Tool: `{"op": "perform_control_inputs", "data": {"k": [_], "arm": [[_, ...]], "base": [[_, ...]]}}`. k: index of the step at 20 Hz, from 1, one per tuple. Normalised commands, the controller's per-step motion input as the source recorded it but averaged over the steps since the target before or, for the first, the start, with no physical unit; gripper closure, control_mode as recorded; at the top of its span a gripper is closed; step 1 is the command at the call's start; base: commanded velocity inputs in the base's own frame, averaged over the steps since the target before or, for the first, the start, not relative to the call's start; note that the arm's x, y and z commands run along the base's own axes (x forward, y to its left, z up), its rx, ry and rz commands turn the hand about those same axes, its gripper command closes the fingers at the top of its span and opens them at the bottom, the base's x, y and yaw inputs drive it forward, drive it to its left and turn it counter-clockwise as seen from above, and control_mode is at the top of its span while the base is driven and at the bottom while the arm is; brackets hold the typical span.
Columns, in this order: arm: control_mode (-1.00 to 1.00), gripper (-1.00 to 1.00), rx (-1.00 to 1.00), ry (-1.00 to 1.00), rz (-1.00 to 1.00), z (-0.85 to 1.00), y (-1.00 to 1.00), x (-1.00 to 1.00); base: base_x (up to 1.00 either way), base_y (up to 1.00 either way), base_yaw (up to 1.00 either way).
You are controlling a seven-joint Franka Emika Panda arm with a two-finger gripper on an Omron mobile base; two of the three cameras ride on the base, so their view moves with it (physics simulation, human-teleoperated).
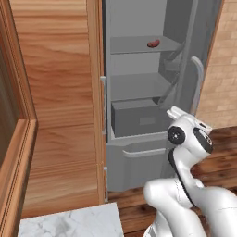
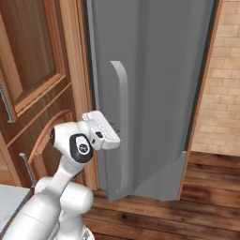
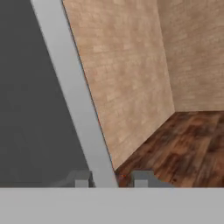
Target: Move the hot dog bun to the plate on the dining table and place the condiment next to that plate. Then navigate to the fridge and take the sausage and place it on the plate as well.
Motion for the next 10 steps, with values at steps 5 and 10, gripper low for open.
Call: {"op": "perform_control_inputs", "data": {"k": [5,10], "arm": [[-1.00,-1.00,0.08,-0.02,0.21,0.76,0.25,-1.00],[-1.00,-1.00,0.01,0.00,0.22,0.92,0.92,-0.91]], "base": [[0.00,0.00,0.00],[0.00,0.00,0.00]]}}
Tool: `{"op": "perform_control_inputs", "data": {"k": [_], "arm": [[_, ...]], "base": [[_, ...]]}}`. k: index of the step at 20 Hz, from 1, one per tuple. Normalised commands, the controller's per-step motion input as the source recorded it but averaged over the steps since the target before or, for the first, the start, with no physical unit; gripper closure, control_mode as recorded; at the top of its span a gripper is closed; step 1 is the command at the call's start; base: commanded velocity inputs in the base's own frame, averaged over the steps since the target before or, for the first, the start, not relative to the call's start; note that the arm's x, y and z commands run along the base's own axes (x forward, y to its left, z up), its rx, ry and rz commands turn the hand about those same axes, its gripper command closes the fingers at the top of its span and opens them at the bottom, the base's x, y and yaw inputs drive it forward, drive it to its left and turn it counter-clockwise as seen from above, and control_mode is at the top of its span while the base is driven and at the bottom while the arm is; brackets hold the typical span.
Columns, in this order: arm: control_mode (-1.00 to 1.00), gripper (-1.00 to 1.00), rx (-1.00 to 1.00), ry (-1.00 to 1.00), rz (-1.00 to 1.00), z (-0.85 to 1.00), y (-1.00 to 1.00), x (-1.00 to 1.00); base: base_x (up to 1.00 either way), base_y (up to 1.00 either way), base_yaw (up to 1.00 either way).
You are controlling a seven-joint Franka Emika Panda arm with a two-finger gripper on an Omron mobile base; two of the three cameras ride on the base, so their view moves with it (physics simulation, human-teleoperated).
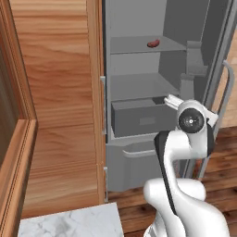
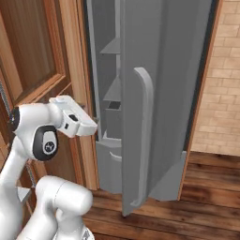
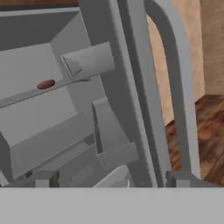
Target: Move the hot dog bun to the plate on the dining table and place the condiment next to that plate. Then navigate to the fridge and take the sausage and place it on the plate as well.
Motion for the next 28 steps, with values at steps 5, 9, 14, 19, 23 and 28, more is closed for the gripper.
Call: {"op": "perform_control_inputs", "data": {"k": [5,9,14,19,23,28], "arm": [[-1.00,-1.00,0.00,0.04,0.11,0.62,0.69,0.04],[-1.00,-1.00,-0.01,0.17,-0.07,-0.04,-0.39,0.71],[-1.00,-1.00,0.00,0.31,-0.18,-0.46,-1.00,0.81],[-1.00,-1.00,-0.01,0.27,-0.16,-0.72,-0.92,0.62],[-1.00,-1.00,-0.02,0.22,-0.15,-0.64,-0.84,0.69],[-1.00,-1.00,-0.04,0.16,-0.11,-0.53,-1.00,0.52]], "base": [[0.00,0.00,0.00],[0.00,0.00,0.00],[0.00,0.00,0.00],[0.00,0.00,0.00],[0.00,0.00,0.00],[0.00,0.00,0.00]]}}
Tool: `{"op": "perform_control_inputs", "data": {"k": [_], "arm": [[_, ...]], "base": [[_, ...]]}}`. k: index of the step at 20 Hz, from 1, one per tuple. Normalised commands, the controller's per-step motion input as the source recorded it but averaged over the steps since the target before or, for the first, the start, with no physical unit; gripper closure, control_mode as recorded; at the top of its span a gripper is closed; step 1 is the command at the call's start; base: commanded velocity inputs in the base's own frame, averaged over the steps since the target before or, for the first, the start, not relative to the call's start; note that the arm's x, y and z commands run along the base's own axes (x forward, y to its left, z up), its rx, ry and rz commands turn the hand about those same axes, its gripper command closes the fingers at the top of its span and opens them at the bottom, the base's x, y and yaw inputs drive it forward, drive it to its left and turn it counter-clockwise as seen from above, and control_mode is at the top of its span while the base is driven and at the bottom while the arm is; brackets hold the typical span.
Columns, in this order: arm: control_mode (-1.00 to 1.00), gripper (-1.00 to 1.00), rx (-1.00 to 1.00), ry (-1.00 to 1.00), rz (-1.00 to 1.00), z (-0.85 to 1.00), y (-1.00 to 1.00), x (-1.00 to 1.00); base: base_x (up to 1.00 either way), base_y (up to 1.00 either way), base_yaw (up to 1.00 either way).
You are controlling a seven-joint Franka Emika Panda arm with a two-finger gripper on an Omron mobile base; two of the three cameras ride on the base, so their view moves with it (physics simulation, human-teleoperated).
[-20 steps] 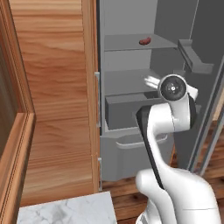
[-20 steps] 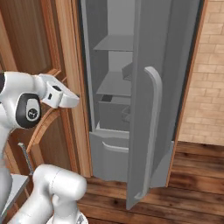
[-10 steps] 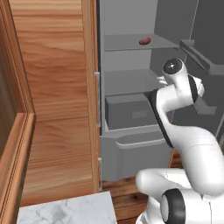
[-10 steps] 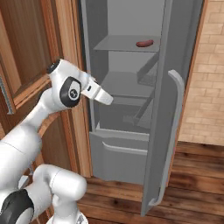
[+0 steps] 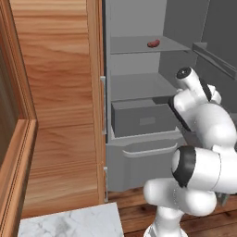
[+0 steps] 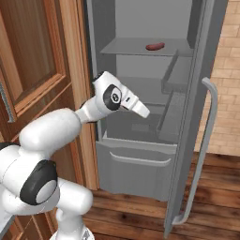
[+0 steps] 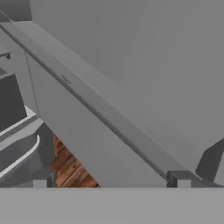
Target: Move the hot dog bun to the plate on the dining table and place the condiment next to that plate. Then navigate to the fridge and take the sausage and place it on the plate as well.
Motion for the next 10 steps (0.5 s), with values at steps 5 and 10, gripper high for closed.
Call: {"op": "perform_control_inputs", "data": {"k": [5,10], "arm": [[-1.00,-1.00,-0.03,0.07,-0.01,-0.61,-1.00,0.11],[-1.00,-1.00,-0.03,0.02,0.00,-0.50,-1.00,0.04]], "base": [[0.00,0.00,0.00],[0.00,0.00,0.00]]}}
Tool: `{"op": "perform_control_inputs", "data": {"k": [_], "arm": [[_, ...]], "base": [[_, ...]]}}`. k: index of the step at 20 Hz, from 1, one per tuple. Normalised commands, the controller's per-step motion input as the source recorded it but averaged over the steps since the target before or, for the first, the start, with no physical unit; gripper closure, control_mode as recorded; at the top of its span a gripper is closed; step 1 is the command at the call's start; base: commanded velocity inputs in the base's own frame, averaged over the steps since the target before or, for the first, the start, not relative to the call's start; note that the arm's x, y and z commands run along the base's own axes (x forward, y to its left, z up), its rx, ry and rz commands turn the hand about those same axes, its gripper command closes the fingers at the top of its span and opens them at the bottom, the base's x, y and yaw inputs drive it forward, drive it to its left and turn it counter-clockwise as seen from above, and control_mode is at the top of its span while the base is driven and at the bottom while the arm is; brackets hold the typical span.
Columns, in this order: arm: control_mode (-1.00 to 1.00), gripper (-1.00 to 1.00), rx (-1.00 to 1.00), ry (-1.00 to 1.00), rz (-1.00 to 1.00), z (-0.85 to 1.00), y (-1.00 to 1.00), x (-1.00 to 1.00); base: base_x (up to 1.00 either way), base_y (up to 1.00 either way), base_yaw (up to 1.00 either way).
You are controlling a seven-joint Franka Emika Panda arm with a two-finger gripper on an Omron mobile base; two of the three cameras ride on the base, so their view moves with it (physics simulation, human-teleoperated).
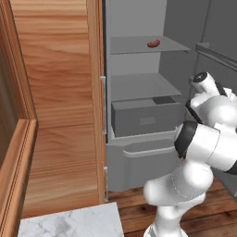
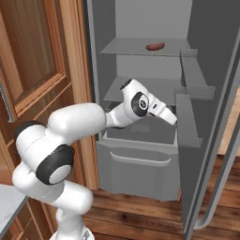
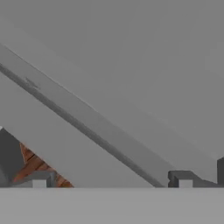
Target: Move the hot dog bun to the plate on the dining table and place the condiment next to that plate. Then navigate to the fridge and take the sausage and place it on the plate as well.
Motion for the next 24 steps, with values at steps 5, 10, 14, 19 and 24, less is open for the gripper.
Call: {"op": "perform_control_inputs", "data": {"k": [5,10,14,19,24], "arm": [[-1.00,-1.00,-0.03,0.00,0.00,-0.31,-1.00,-0.01],[-1.00,-1.00,0.00,-0.19,0.04,0.26,-0.01,-0.93],[-1.00,-1.00,0.00,-0.15,0.21,0.72,0.91,-0.97],[-1.00,-1.00,0.00,-0.05,0.29,0.71,1.00,-0.47],[-1.00,-1.00,0.09,0.08,0.39,0.58,1.00,0.00]], "base": [[0.00,0.00,0.00],[0.00,0.00,0.00],[0.00,0.00,0.00],[0.00,0.00,0.00],[0.00,0.00,0.00]]}}
